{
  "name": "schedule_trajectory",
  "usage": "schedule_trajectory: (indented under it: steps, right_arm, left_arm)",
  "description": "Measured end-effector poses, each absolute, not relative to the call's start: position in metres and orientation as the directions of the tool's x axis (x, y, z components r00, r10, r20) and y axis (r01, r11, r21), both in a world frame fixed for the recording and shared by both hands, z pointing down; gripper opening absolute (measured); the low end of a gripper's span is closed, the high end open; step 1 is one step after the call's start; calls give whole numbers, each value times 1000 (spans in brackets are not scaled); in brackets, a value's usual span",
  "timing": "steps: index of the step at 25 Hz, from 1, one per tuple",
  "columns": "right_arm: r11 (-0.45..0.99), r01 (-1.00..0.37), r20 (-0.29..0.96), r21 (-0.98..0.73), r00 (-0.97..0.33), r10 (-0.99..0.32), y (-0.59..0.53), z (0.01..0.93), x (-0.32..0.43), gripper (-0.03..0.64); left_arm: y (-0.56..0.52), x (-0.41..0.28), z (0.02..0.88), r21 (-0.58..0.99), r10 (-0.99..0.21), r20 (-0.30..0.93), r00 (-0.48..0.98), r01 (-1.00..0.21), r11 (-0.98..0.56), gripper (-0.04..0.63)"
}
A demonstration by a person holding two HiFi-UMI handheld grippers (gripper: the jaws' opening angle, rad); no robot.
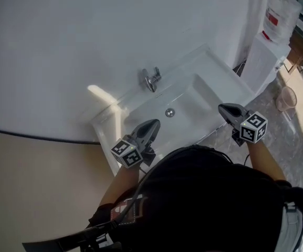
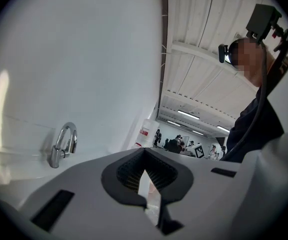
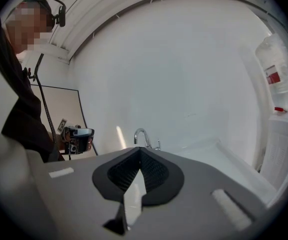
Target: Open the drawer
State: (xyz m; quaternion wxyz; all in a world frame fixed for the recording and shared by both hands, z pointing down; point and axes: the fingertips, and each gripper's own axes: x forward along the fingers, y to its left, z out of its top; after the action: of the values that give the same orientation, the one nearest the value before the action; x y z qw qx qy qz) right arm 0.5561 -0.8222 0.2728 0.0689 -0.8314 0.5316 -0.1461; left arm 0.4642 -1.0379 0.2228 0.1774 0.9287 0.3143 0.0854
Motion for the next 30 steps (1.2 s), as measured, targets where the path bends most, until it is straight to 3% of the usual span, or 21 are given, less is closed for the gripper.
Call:
schedule_trajectory:
  steps: [17,30]
  right_arm:
    - [-681,-686,258,-256,631,-732,-777,345,596,2]
    - [-772,-580,363,-260,682,-635,-648,471,606,3]
  left_arm:
    - [-958,537,303,492,875,161,456,732,-472,0]
    - [-807,544,395,587,925,282,253,718,-375,0]
